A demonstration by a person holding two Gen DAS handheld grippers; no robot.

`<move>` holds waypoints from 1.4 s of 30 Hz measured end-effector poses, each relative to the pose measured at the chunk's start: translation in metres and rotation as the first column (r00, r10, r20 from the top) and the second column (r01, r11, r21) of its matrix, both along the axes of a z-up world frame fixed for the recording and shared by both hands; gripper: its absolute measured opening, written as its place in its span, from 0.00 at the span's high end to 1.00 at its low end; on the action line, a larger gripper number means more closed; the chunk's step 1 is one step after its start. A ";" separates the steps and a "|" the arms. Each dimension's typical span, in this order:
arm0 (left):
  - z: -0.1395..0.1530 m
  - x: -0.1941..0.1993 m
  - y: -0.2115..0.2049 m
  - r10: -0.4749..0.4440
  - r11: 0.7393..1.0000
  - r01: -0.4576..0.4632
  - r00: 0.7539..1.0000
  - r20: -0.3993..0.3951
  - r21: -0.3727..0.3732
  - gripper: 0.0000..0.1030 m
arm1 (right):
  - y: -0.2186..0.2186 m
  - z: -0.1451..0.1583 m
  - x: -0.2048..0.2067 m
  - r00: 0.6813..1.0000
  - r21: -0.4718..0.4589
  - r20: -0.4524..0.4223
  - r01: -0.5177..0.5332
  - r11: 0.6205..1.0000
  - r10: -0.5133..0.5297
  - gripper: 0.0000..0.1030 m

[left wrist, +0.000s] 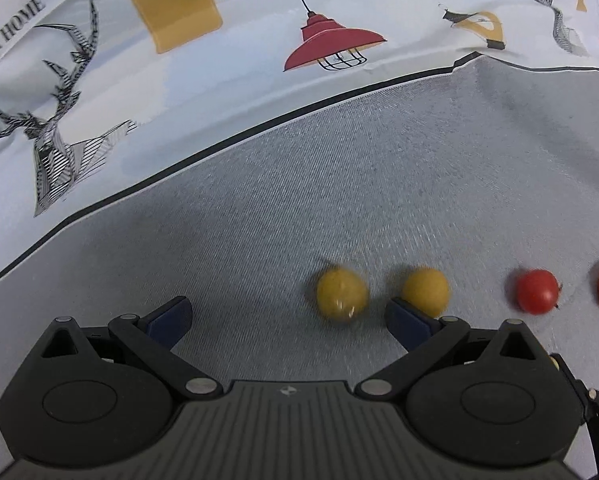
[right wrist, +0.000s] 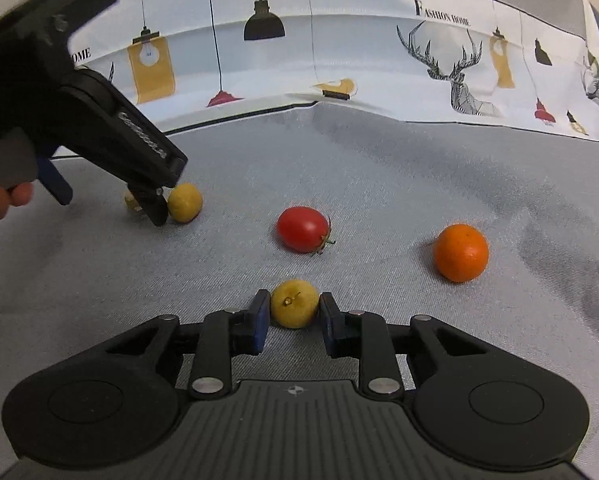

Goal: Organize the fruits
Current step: 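Grasp a small yellow fruit with the right tool while the left tool grasps another yellow fruit, then carry both held yellow fruits over the blue plate with both tools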

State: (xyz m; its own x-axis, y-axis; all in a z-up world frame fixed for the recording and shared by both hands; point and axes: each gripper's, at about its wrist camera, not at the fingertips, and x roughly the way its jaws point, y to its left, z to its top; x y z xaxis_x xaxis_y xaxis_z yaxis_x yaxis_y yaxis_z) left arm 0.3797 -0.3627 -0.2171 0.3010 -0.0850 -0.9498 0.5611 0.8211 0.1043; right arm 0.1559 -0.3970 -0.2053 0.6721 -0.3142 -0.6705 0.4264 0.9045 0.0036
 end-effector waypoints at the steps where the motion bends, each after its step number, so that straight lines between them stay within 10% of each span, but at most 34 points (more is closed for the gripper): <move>1: -0.001 0.003 -0.001 0.002 1.000 -0.002 1.000 -0.008 -0.010 0.00 | 0.000 -0.001 0.000 1.000 -0.007 0.002 -0.005 1.000 0.005 0.74; 6: 0.003 0.007 -0.001 0.019 0.998 -0.020 1.000 -0.018 -0.065 0.13 | 0.002 -0.002 -0.001 1.000 -0.024 0.015 -0.013 1.000 0.013 0.74; 9: 0.015 -0.004 -0.001 -0.026 0.996 0.025 1.000 -0.016 -0.086 0.75 | 0.004 -0.001 -0.001 1.000 -0.028 0.014 -0.009 1.000 0.009 0.74; 26: 0.127 -0.107 0.111 0.116 0.982 -0.115 0.993 -0.002 -0.152 0.74 | 0.004 0.046 -0.045 0.990 -0.008 0.112 0.090 0.996 -0.088 0.74; 42: 0.217 -0.333 0.299 0.285 0.949 -0.261 0.951 0.122 -0.178 0.74 | 0.159 0.193 -0.221 0.935 0.094 0.195 -0.318 0.944 0.295 0.74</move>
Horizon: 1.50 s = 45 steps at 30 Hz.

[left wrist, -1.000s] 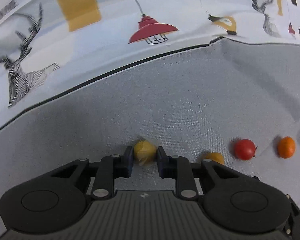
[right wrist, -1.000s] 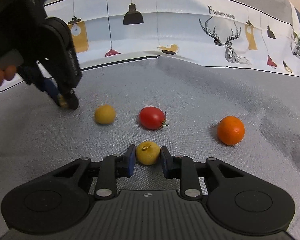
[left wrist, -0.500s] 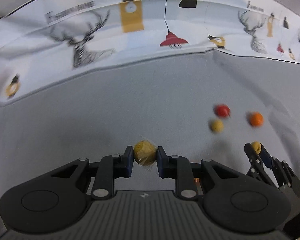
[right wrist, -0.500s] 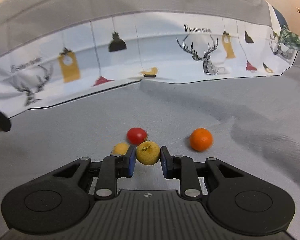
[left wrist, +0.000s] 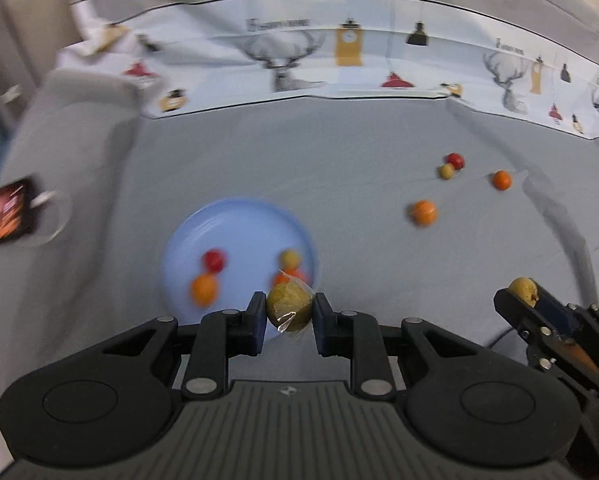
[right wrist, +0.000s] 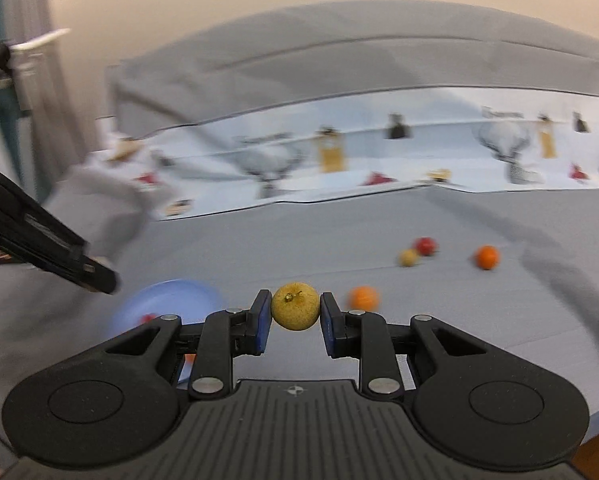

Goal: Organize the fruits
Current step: 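Carry both held yellow fruits over the blue plate with both tools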

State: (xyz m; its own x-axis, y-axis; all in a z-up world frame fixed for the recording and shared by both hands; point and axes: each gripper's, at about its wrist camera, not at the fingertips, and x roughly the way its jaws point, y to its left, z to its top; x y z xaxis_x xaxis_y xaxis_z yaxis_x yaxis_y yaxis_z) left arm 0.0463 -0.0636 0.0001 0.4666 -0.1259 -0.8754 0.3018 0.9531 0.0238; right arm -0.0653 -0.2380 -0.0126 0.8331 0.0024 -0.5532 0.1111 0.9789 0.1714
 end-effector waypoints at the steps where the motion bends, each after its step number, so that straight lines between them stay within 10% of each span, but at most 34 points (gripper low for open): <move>1: 0.000 -0.011 0.010 0.012 1.000 -0.012 1.000 0.002 0.005 0.74 | 0.011 0.005 -0.007 1.000 0.002 0.004 -0.025 1.000 0.025 0.74; 17: 0.004 -0.118 0.084 0.083 0.996 -0.080 0.991 0.101 -0.029 0.74 | 0.115 0.036 -0.077 0.977 -0.137 0.028 -0.206 0.969 0.212 0.74; 45: 0.006 -0.117 0.096 0.085 0.995 -0.078 0.990 0.111 -0.066 0.74 | 0.136 0.041 -0.079 0.970 -0.220 0.009 -0.234 0.947 0.242 0.74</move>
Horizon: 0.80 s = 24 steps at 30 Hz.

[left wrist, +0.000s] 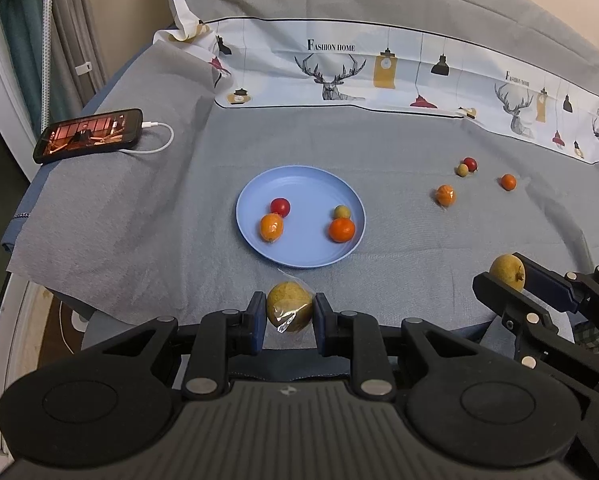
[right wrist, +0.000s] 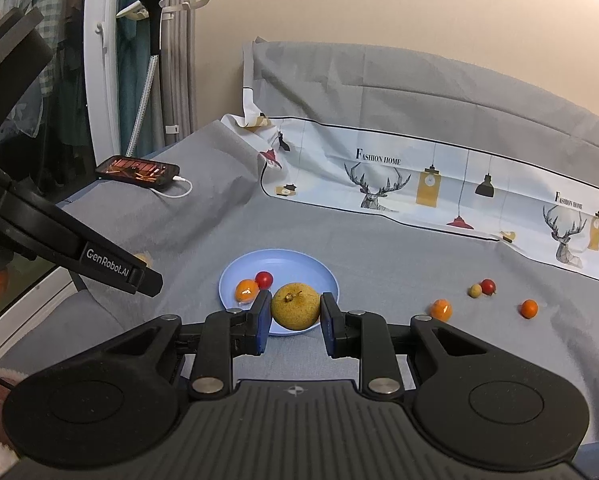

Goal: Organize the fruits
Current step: 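Carry both held yellow fruits over the blue plate with both tools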

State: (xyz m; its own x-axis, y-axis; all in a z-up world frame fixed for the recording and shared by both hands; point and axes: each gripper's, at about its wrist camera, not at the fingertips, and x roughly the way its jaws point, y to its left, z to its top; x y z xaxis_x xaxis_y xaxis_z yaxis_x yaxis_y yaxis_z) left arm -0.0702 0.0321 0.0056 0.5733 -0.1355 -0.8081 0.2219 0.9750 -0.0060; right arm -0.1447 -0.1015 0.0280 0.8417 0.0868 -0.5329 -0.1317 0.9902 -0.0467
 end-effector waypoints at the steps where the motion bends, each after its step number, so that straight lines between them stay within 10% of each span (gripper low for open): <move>1: -0.001 0.001 0.000 0.001 1.000 -0.001 1.000 -0.002 0.000 0.74 | 0.000 0.000 0.001 1.000 -0.001 -0.002 -0.001 1.000 0.001 0.74; 24: -0.036 0.088 0.004 0.059 0.998 -0.055 0.994 -0.090 0.040 0.74 | -0.001 -0.037 0.068 0.994 0.007 -0.110 0.006 1.000 -0.005 0.74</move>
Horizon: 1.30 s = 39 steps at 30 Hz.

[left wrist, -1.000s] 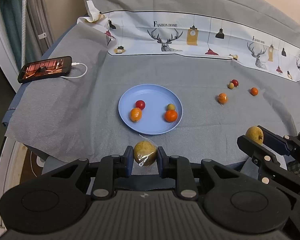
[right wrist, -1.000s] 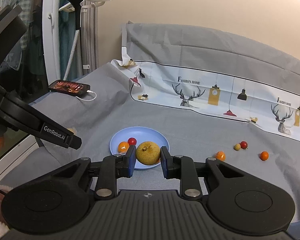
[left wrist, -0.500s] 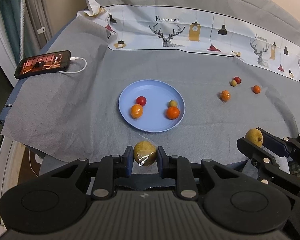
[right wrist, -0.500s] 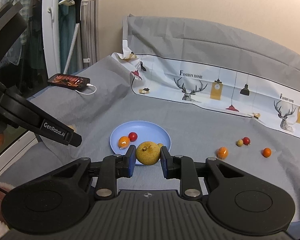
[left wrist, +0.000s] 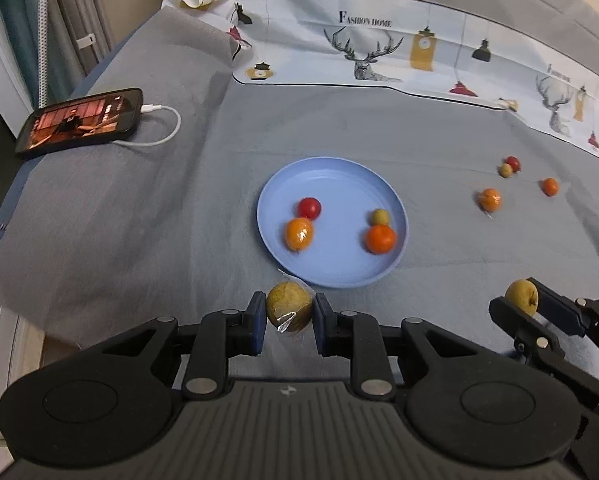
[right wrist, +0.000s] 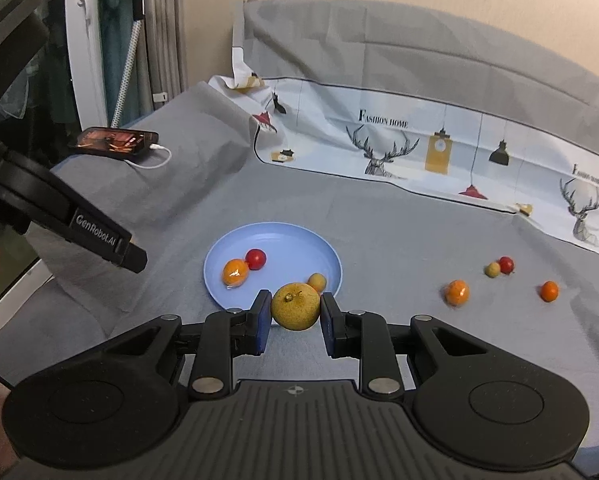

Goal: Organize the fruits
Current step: 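Carry both held yellow fruits over the blue plate with both tools, then open both tools to drop the yellow fruits onto the plate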

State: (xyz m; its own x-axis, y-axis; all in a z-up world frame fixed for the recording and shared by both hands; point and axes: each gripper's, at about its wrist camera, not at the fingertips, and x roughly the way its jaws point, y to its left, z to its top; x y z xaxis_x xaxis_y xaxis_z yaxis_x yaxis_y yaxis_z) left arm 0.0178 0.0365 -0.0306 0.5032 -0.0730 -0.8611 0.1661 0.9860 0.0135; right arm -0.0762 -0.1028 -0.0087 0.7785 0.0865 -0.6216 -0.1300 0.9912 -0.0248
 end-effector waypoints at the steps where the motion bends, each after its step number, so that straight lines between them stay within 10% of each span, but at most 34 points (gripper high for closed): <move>1: -0.003 0.009 -0.002 0.002 1.000 -0.002 1.000 -0.006 0.004 0.74 | 0.000 -0.003 0.007 1.000 -0.001 -0.005 -0.002 1.000 0.002 0.74; 30: -0.106 0.182 -0.050 -0.009 0.998 0.016 0.995 -0.103 0.066 0.74 | -0.007 -0.108 0.185 0.985 -0.017 -0.149 -0.087 0.996 0.084 0.74; 31: -0.106 0.183 -0.050 -0.019 0.998 0.025 0.995 -0.098 0.061 0.71 | -0.006 -0.109 0.189 0.985 -0.021 -0.148 -0.093 0.995 0.089 0.73; 35: -0.096 0.179 -0.049 -0.022 0.999 0.024 0.999 -0.046 0.048 0.00 | -0.002 -0.110 0.199 0.977 -0.027 -0.162 -0.143 0.989 0.137 0.58; 39: -0.078 0.160 -0.046 -0.028 0.997 0.029 0.999 -0.020 0.073 0.00 | -0.001 -0.098 0.187 0.981 -0.051 -0.148 -0.136 0.989 0.127 0.21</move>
State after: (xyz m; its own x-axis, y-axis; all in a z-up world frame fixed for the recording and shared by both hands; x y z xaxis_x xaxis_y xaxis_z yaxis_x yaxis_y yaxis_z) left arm 0.1779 -0.0095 -0.1087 0.4850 -0.0233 -0.8742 0.1950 0.9773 0.0822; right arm 0.1107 -0.1041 -0.1066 0.6647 0.1413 -0.7336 -0.2659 0.9624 -0.0555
